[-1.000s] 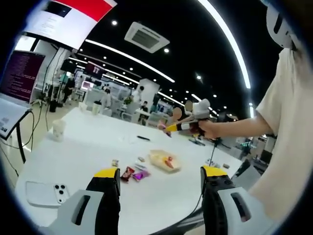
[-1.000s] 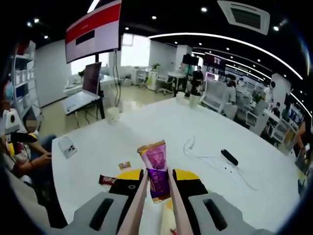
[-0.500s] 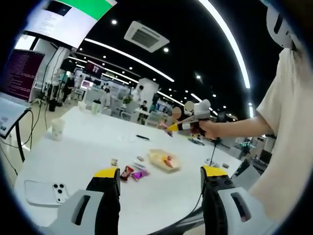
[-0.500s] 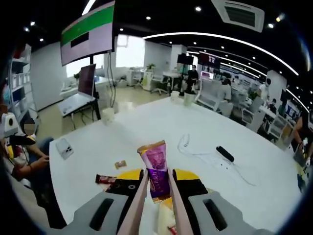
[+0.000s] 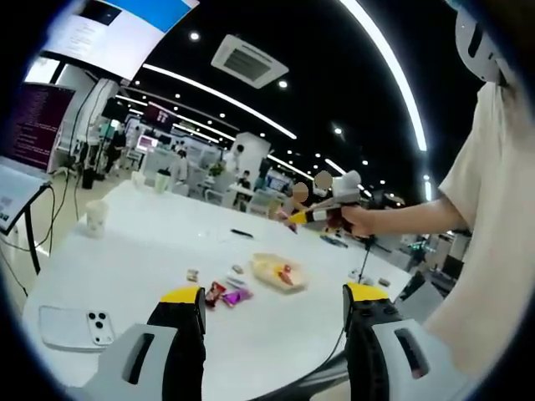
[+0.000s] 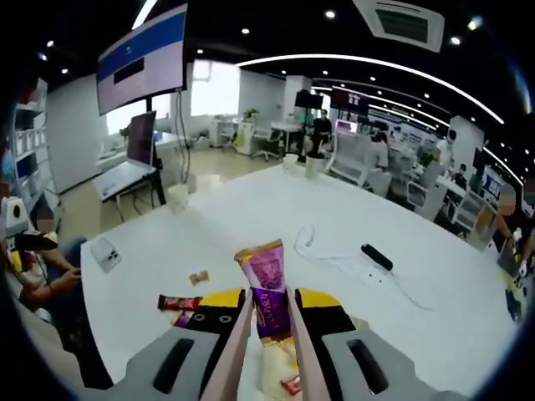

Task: Place the target food into the container with the food tongs after gripping and lifting it, then release it inside without dropping or visibly crushing the food.

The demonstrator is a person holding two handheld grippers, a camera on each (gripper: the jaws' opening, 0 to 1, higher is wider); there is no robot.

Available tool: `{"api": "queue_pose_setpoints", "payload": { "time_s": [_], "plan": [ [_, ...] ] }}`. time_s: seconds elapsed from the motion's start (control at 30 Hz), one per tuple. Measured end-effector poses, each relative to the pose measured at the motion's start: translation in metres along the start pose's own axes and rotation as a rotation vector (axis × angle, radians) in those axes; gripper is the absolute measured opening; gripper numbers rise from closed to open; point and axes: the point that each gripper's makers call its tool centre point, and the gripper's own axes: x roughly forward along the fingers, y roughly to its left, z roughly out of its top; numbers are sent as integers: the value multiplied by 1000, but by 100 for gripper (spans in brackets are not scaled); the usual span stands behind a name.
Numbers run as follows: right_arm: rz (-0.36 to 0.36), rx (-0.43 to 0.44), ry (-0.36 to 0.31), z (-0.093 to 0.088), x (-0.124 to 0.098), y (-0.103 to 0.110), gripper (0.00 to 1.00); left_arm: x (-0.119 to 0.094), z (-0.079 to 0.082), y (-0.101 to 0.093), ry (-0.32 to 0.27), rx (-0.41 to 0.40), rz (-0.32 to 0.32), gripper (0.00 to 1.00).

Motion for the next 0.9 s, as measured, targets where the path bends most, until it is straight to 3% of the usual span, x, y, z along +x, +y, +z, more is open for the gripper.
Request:
{"api": "queue_pose_setpoints", "payload": {
  "time_s": [0.57,0.9],
  "plan": [
    [-29,15,-1,-2,-12,-11,23,0,-2,-6,12,25,-16,67],
    [-73,50,-5,-6,-27,-30,23,4,-6,-10,10,13,-33,67]
  ]
}}
